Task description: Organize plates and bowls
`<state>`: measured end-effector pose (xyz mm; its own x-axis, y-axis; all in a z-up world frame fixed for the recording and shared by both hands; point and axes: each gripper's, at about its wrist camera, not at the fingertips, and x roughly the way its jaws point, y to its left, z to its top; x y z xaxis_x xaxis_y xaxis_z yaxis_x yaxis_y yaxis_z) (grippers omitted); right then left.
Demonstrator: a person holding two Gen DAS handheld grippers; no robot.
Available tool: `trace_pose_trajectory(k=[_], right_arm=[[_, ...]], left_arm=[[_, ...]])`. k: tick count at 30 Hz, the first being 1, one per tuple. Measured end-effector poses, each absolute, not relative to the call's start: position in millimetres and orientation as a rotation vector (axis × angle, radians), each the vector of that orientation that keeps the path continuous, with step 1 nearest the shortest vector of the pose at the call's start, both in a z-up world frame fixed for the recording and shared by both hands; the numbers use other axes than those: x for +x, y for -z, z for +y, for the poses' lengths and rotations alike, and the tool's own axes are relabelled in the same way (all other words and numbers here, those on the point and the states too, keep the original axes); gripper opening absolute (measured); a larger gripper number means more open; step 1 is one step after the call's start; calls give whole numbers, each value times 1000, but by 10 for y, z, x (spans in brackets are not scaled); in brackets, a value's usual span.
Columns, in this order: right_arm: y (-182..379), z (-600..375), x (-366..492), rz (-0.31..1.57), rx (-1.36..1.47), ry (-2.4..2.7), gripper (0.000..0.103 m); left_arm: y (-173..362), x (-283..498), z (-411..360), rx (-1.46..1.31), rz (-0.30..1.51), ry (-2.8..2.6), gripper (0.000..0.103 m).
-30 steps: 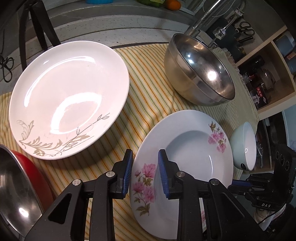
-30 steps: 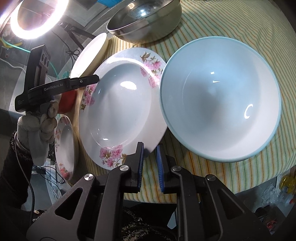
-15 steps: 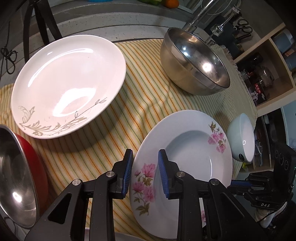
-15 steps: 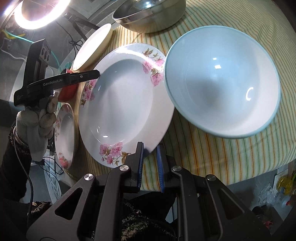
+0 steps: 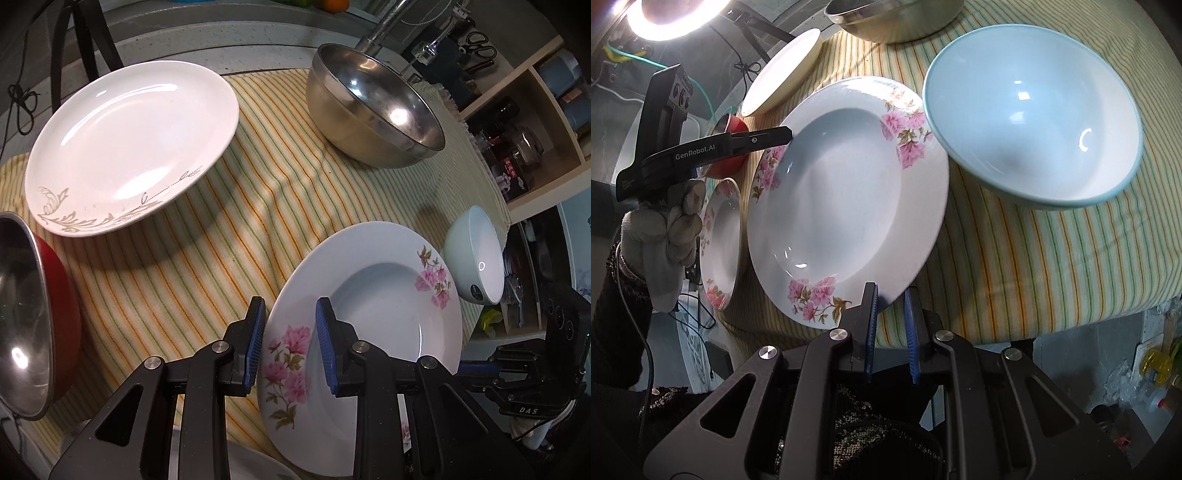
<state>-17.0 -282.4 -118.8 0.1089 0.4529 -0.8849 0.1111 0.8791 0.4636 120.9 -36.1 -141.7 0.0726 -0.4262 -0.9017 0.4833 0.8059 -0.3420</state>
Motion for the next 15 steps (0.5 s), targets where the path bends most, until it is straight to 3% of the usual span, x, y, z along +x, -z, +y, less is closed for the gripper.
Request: trace_pose_trajectory(k=[15], right_arm=[[1196, -2839, -241, 1471, 466, -280, 15]], left_arm=[[1402, 1159, -411, 56, 1329, 686, 26]])
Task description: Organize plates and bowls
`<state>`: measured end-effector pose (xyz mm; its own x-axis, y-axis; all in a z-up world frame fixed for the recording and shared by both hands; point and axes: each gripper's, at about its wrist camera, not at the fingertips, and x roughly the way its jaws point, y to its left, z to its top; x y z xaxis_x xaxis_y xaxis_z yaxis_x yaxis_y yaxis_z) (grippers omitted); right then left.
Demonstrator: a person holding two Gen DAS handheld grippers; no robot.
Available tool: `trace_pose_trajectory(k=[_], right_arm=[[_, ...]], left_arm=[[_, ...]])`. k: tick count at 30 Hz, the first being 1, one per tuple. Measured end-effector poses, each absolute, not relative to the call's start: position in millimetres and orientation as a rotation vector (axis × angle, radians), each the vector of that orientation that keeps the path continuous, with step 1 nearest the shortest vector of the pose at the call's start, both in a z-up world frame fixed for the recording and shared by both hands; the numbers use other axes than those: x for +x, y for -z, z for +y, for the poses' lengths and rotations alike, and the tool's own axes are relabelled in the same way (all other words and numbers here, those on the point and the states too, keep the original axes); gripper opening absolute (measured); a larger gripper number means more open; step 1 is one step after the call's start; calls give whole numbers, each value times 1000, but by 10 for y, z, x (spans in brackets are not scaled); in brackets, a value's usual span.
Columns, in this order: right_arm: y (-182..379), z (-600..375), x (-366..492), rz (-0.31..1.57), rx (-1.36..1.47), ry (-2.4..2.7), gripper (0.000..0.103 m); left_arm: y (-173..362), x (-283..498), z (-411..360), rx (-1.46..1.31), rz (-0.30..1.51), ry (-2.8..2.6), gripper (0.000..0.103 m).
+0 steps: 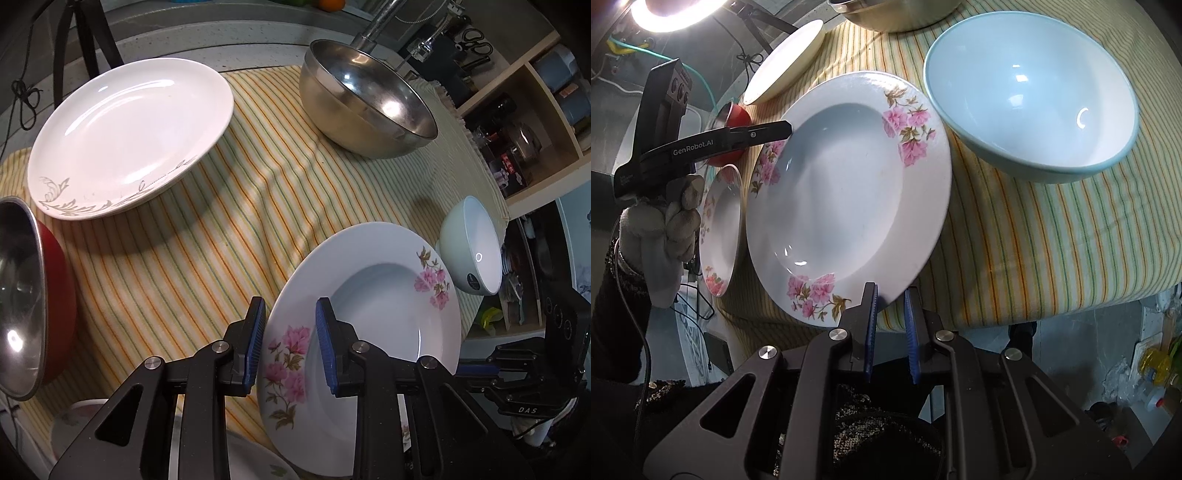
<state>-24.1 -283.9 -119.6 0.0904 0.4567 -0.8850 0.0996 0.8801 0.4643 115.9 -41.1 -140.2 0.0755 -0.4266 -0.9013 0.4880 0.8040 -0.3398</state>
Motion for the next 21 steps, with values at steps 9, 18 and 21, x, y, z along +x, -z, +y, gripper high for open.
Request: trace_pose_trajectory(k=[9, 18, 21], right_arm=[[1177, -2834, -234, 1467, 451, -279, 16], [1043, -2849, -247, 1434, 397, -288, 17], [936, -2841, -241, 1404, 360, -298, 22]], left_arm=[[1410, 1110, -363, 43, 1320, 663, 26], [1294, 1061, -289, 7, 1282, 633, 28], [1188, 1026, -217, -28, 1251, 622, 35]])
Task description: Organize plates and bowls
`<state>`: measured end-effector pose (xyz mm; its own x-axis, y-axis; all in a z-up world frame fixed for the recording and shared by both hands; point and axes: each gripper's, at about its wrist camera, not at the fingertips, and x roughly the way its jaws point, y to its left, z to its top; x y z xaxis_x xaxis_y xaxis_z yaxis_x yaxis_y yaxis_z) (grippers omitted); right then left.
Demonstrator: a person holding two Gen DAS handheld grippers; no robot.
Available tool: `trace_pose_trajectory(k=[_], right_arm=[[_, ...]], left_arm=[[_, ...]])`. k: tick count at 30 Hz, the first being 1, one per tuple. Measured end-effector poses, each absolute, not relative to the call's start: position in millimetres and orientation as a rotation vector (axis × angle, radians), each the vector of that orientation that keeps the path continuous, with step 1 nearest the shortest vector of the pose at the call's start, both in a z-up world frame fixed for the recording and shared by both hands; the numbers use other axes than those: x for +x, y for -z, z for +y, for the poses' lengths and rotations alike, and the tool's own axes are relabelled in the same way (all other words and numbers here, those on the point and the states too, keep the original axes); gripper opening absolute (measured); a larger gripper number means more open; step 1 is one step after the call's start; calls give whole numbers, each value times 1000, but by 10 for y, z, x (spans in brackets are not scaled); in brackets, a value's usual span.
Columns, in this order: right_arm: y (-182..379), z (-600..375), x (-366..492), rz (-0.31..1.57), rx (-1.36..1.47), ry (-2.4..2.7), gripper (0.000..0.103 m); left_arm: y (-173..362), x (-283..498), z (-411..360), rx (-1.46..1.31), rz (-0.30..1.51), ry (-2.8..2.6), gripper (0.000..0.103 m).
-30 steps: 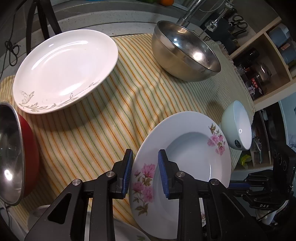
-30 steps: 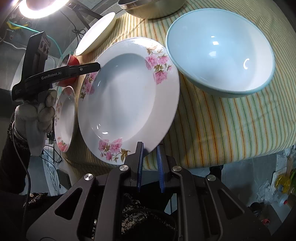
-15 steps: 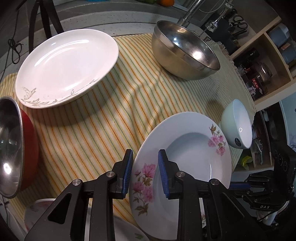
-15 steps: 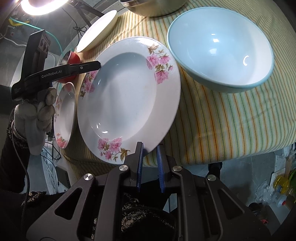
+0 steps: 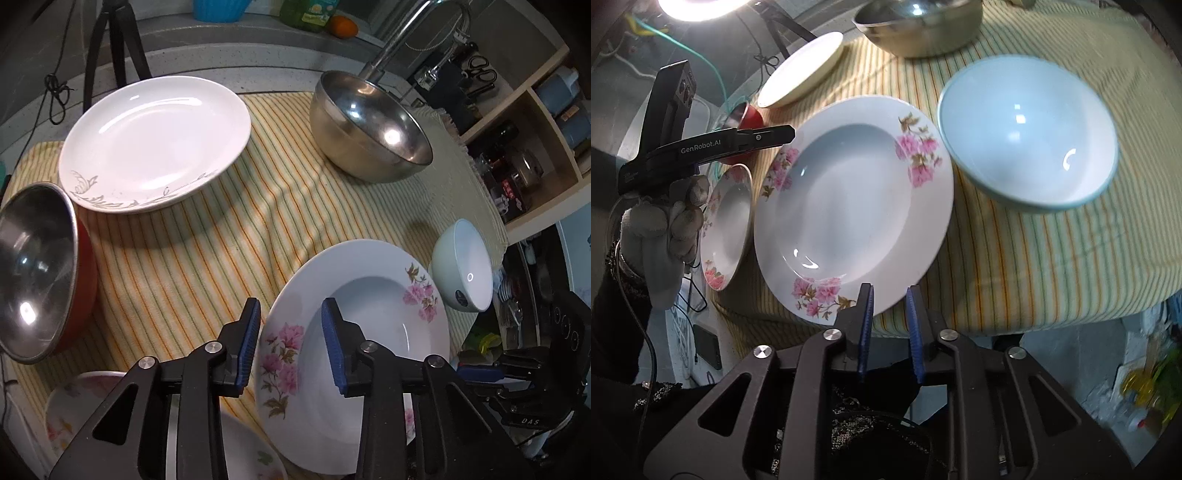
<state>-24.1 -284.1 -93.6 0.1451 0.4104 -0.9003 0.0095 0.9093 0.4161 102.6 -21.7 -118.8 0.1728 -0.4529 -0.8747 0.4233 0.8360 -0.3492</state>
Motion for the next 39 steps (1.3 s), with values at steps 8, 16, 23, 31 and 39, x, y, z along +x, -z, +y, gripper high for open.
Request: trace_pose_trajectory(k=[8, 16, 23, 31, 39], right_arm=[[678, -2767, -43, 1307, 283, -381, 34], [608, -2455, 267, 1284, 242, -519, 34], [606, -1957, 491, 1284, 189, -662, 34], [740, -1397, 682, 1302, 94, -760, 34], [857, -1047, 810, 1314, 6, -797, 34]], left_arm=[[875, 824, 62, -130, 1148, 542, 38], [782, 464, 600, -294, 1083, 354, 38], [833, 144, 1160, -428, 1042, 161, 38], [1023, -262, 1639, -529, 1032, 0, 38], [1248, -432, 1816, -608, 1057, -44, 38]])
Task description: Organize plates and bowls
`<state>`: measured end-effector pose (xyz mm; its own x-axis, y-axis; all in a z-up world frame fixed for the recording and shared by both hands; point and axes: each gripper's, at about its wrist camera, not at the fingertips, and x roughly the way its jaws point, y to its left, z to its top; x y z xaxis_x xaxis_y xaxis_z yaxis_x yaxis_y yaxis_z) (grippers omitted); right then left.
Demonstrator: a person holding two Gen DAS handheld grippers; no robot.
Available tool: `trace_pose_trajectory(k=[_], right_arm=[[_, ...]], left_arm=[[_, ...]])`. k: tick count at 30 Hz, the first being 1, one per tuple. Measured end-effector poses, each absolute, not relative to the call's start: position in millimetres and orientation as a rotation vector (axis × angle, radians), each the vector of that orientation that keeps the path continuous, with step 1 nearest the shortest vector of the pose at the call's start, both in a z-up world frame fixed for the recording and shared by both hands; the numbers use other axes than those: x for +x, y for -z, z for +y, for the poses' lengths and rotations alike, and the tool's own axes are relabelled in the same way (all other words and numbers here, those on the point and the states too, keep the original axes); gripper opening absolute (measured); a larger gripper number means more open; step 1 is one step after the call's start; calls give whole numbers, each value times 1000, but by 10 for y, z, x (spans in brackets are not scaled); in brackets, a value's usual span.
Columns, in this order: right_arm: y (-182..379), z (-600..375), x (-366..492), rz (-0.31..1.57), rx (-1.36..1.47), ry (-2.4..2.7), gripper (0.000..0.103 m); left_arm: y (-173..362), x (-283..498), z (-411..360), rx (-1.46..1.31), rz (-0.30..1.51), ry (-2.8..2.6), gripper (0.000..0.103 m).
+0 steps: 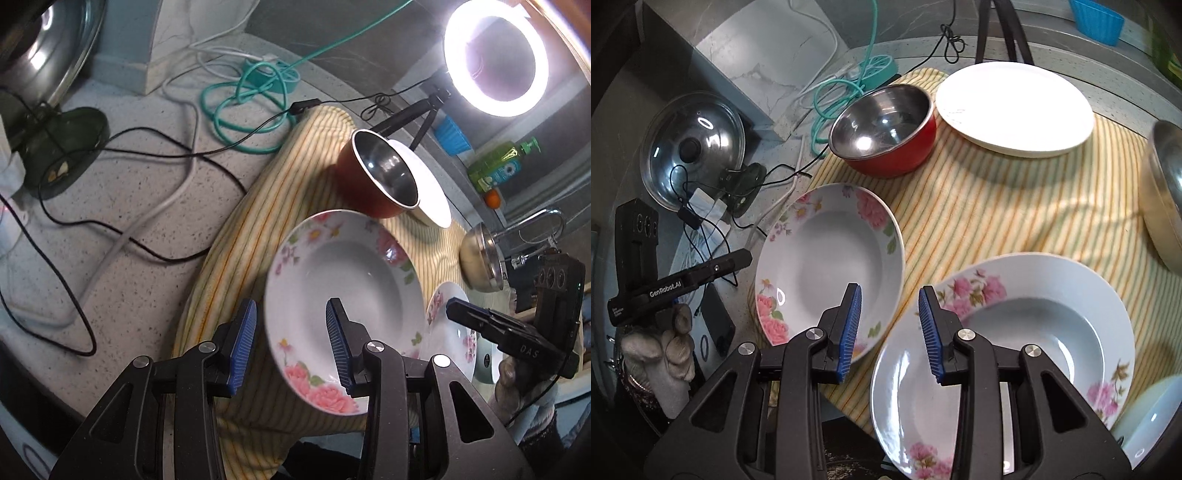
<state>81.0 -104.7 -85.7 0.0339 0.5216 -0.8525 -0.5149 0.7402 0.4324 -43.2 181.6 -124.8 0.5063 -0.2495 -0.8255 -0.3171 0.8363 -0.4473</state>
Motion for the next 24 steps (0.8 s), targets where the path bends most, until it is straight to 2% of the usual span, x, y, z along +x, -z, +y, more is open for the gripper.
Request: trace_pose_trajectory(k=[9, 14, 19, 24], right_arm=[[1045, -853, 921, 1347, -50, -785, 33], [1118, -787, 951, 1369, -60, -786, 23], [1209, -748, 970, 1401, -56, -788, 16], [1232, -741, 971, 1405, -53, -782, 13]], left_arm=[[1395, -395, 1805, -643, 1083, -2, 35], [1472, -374, 1826, -660, 1099, 10, 35], [1524, -366, 1848, -680, 1108, 21, 28], [1554, -348, 1841, -688, 1118, 33, 24]])
